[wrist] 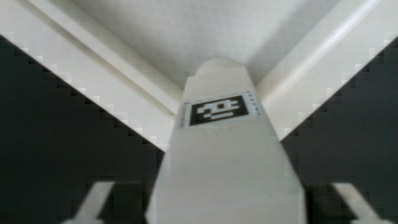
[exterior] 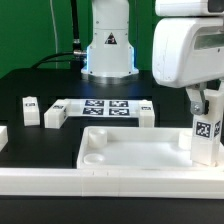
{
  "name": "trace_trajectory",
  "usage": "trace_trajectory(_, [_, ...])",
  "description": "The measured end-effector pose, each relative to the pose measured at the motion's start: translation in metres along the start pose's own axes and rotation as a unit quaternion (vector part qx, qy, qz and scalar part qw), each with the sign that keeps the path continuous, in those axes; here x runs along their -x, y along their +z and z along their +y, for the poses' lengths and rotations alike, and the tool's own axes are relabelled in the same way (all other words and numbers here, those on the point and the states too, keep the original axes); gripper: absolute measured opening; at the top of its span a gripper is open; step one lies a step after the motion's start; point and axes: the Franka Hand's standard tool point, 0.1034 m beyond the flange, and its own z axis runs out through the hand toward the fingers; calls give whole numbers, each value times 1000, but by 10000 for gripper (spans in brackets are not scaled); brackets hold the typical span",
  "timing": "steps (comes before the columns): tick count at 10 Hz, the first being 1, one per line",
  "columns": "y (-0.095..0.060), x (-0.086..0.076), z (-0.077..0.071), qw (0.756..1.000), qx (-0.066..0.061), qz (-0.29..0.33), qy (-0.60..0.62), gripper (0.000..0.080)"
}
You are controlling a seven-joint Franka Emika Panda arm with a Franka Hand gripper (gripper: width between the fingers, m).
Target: Assemble desk
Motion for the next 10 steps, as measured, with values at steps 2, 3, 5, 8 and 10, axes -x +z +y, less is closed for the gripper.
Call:
trace_trajectory(2, [0,0,0,1000,0,0,9,289])
trace_trajectory(3, [0,0,0,1000,0,0,9,290])
trace_trajectory(5, [0,0,-1,998,-1,1,63,290])
trace_trajectory(8, [0,1,1,976,-8,3,219,291])
trace_trajectory(10, [0,3,4,951,-15,4,309,291])
